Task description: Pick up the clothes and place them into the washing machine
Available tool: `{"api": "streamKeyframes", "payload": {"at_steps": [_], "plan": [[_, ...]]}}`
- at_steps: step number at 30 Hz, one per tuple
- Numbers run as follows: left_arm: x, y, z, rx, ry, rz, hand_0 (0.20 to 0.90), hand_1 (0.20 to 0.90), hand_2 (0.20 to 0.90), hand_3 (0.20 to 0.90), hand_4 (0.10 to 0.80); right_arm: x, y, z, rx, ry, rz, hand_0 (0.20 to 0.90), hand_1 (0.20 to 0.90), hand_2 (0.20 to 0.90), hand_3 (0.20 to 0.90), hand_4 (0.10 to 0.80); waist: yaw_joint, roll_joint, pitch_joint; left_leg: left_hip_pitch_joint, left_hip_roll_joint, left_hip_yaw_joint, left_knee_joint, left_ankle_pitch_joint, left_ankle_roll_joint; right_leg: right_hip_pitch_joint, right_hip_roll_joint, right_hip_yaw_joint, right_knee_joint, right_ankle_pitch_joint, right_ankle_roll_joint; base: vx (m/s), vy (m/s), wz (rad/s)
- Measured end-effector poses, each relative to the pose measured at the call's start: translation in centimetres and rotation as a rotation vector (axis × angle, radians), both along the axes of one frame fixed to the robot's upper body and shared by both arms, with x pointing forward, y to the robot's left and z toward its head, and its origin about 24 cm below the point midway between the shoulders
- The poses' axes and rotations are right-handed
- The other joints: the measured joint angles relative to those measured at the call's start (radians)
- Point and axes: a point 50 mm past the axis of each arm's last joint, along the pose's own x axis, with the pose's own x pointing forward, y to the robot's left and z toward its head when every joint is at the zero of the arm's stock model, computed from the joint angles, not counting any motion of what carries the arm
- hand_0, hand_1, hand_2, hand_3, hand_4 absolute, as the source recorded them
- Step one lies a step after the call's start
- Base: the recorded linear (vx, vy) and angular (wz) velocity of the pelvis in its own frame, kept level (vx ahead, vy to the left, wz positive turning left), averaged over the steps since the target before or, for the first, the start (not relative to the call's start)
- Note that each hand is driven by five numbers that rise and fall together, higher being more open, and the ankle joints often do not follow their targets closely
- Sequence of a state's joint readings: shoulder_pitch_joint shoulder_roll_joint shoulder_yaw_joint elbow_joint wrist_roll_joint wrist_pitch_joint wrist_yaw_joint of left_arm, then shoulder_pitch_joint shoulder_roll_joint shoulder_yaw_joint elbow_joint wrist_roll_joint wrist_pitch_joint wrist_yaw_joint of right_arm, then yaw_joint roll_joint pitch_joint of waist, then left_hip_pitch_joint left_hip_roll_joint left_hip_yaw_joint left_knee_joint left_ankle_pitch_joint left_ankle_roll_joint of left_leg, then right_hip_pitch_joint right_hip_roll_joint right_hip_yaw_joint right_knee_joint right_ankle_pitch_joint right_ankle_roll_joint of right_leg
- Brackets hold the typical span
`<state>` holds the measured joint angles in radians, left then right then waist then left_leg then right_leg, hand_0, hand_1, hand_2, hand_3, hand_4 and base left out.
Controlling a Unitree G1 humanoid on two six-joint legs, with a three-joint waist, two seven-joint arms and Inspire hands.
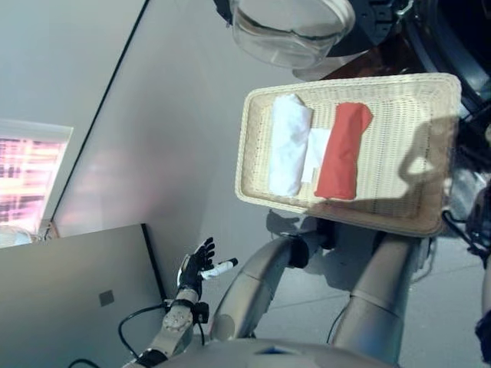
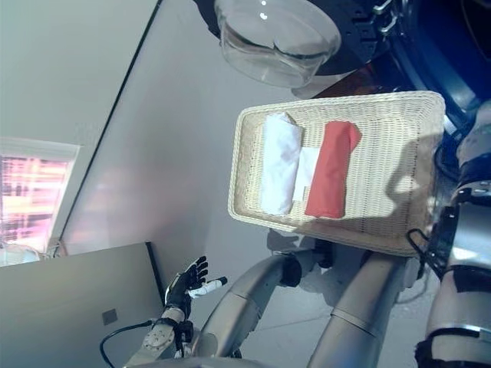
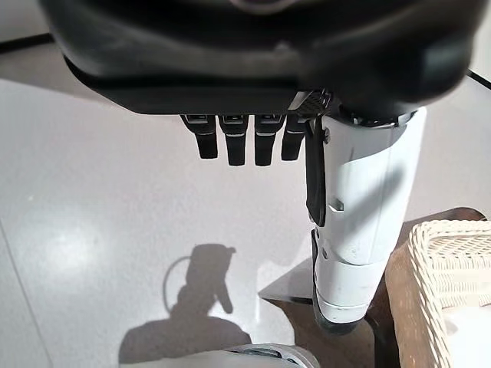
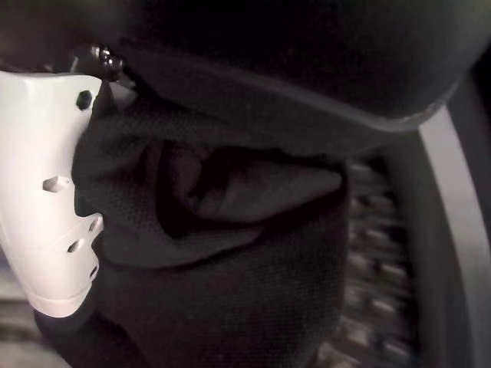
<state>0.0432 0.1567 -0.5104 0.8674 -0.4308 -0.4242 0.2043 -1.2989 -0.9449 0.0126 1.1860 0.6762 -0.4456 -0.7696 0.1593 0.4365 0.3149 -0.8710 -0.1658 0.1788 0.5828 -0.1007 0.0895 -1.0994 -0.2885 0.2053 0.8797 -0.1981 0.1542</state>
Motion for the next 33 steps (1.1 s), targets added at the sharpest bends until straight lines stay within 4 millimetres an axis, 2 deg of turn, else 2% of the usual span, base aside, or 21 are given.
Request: {"api": "streamKeyframes", "payload": {"at_steps": [1,6,10,13,19,24,28,31,33], "plan": [[0.0,-0.1,0.1,-0.002,-0.004,0.003,0.900,0.900,0.900,0.900,0.800,0.3,0.4,-0.1,-0.027,0.011,-0.008,0.900,0.900,0.900,0.900,0.800,-0.005,-0.008,0.007,-0.007,0.002,-0.003,0.007,-0.004,-0.005,-0.009,0.001,-0.001,0.010,-0.005,-0.004,-0.037,-0.103,0.10],[0.1,-0.1,0.1,-0.016,-0.009,0.013,0.900,0.900,0.900,0.900,0.800,1.2,1.1,-0.3,-0.082,0.078,0.037,0.900,0.900,0.900,0.900,0.800,-0.011,-0.034,0.028,-0.027,0.018,-0.012,0.027,-0.008,-0.016,-0.026,0.020,-0.009,0.025,-0.008,-0.010,-0.008,-0.061,-0.02],[0.1,0.3,0.1,-0.033,-0.003,0.059,0.900,0.900,0.900,0.900,0.800,2.6,1.5,-1.8,-0.063,0.167,0.124,0.900,0.900,0.900,0.900,0.800,-0.014,-0.054,0.031,-0.027,0.030,-0.011,0.030,-0.008,-0.018,-0.026,0.032,-0.010,0.022,-0.005,-0.015,-0.004,-0.030,-0.07],[0.0,0.8,-0.1,-0.041,0.009,0.096,0.900,0.900,0.900,0.900,0.800,3.7,1.7,-4.0,0.002,0.254,0.169,0.900,0.900,0.900,0.900,0.800,-0.021,-0.078,0.022,-0.026,0.032,-0.016,0.025,-0.006,-0.022,-0.025,0.034,-0.015,0.022,-0.004,-0.016,0.002,-0.003,0.02],[-0.2,1.1,-0.4,-0.041,0.039,0.108,0.900,0.900,0.900,0.900,0.800,4.9,2.3,-8.0,0.109,0.372,0.235,0.900,0.900,0.900,0.900,0.800,-0.026,-0.086,0.002,-0.004,0.029,-0.023,-0.008,0.012,-0.025,-0.007,0.025,-0.031,0.009,0.004,-0.025,0.002,0.003,0.04],[-0.7,1.0,-0.8,-0.031,0.066,0.099,0.900,0.900,0.900,0.900,0.800,6.3,4.5,-12.9,0.134,0.507,0.316,0.900,0.900,0.900,0.900,0.800,-0.003,-0.084,-0.027,0.043,0.030,-0.057,-0.039,0.028,-0.045,0.049,0.025,-0.062,-0.002,-0.001,-0.037,-0.005,-0.021,0.06],[-0.8,0.7,-1.0,-0.040,0.084,0.076,0.900,0.900,0.900,0.900,0.800,6.9,6.2,-16.4,0.151,0.611,0.398,0.900,0.900,0.900,0.900,0.800,0.022,-0.081,-0.037,0.074,0.037,-0.097,-0.055,0.045,-0.066,0.096,0.025,-0.108,-0.014,-0.003,-0.055,-0.007,-0.045,0.13],[-0.9,0.6,-1.1,-0.045,0.093,0.073,0.900,0.900,0.900,0.900,0.800,7.5,8.0,-18.9,0.136,0.715,0.473,0.900,0.900,0.900,0.900,0.800,0.040,-0.090,-0.034,0.116,0.049,-0.143,-0.095,0.068,-0.083,0.160,0.030,-0.162,-0.053,-0.002,-0.079,-0.005,-0.071,0.13],[-0.8,0.5,-1.1,-0.046,0.098,0.066,0.900,0.900,0.900,0.900,0.800,7.1,8.0,-20.3,0.113,0.786,0.468,0.900,0.900,0.900,0.900,0.800,0.042,-0.092,-0.037,0.156,0.051,-0.174,-0.141,0.095,-0.096,0.210,0.035,-0.192,-0.084,0.003,-0.086,0.014,-0.045,0.23]]}}
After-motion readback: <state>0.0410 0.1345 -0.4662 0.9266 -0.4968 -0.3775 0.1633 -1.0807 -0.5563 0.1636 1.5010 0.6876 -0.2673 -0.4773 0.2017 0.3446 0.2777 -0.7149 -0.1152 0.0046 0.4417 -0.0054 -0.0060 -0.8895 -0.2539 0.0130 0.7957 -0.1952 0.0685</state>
